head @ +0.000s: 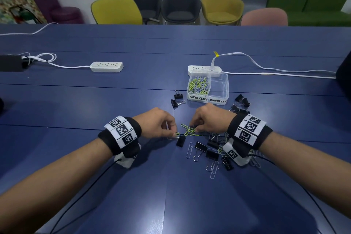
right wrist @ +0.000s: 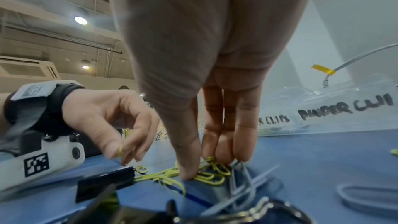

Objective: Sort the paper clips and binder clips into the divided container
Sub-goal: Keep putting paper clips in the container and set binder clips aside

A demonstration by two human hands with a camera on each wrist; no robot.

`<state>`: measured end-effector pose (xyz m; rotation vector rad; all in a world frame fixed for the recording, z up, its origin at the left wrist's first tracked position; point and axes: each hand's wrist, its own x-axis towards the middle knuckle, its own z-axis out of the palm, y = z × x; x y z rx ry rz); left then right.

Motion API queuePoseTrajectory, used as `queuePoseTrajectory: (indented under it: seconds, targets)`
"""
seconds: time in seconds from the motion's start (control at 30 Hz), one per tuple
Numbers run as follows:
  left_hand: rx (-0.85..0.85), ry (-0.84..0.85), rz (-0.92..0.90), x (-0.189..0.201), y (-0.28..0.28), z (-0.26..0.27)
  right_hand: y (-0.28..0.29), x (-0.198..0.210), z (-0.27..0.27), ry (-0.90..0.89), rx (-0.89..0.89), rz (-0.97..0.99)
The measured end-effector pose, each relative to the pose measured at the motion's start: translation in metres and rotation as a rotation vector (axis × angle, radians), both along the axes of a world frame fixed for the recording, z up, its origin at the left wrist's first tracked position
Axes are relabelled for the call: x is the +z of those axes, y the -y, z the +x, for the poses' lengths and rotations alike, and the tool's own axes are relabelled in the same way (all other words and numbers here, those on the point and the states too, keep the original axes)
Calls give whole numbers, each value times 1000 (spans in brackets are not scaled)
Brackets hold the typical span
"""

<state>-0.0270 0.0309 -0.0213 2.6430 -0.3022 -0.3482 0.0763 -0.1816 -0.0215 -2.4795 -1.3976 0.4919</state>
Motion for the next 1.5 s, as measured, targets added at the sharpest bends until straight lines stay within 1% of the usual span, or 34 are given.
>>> queuePoseTrajectory:
  seconds: [0.13,0.23,0.3,0.37,0.47,0.53,0.63,0.7,0.8,0.97,1.03,1.13,1.27,1.4,1.5]
  targets:
    - [125,107,-37,4,-19,4,0,3,-3,51,12,-20]
    - [204,114,-4,3,-39,4,0,5,-2,71,-27,9]
    - [235,124,47,3,-48,3,2,5,1,69,-68,47]
    - [256,113,62,5,-54,0,4,4,5,50,-97,70]
    - [234,95,128,2,-59,-4,5,4,9,5,-127,66]
    - [218,79,172,0,-60,-4,6,3,10,-40,-134,97]
    - [204,31,174,-1,-60,-3,6,5,10,-134,-85,136]
    - [206,9,166,1,-59,-2,5,6,7,-173,-30,106]
    - [214,10,165,4,-56,0,4,5,5,-134,22,49]
    - [166,14,153,4,-55,-4,10,10,10,-75,-18,119]
    - [152,-3,139,2,-54,-6,12,11,12,-40,-9,48]
    - [141,13,140,1,-51,-6,12,5,10,20,48,-122]
    - [153,-17,186,0,-51,-1,8,0,10,38,93,-85]
    - [83,-42,262,-2,-49,4,2,0,11,67,122,-101]
    - [74,-53,281,-3,-44,5,2,-1,11,83,144,-100]
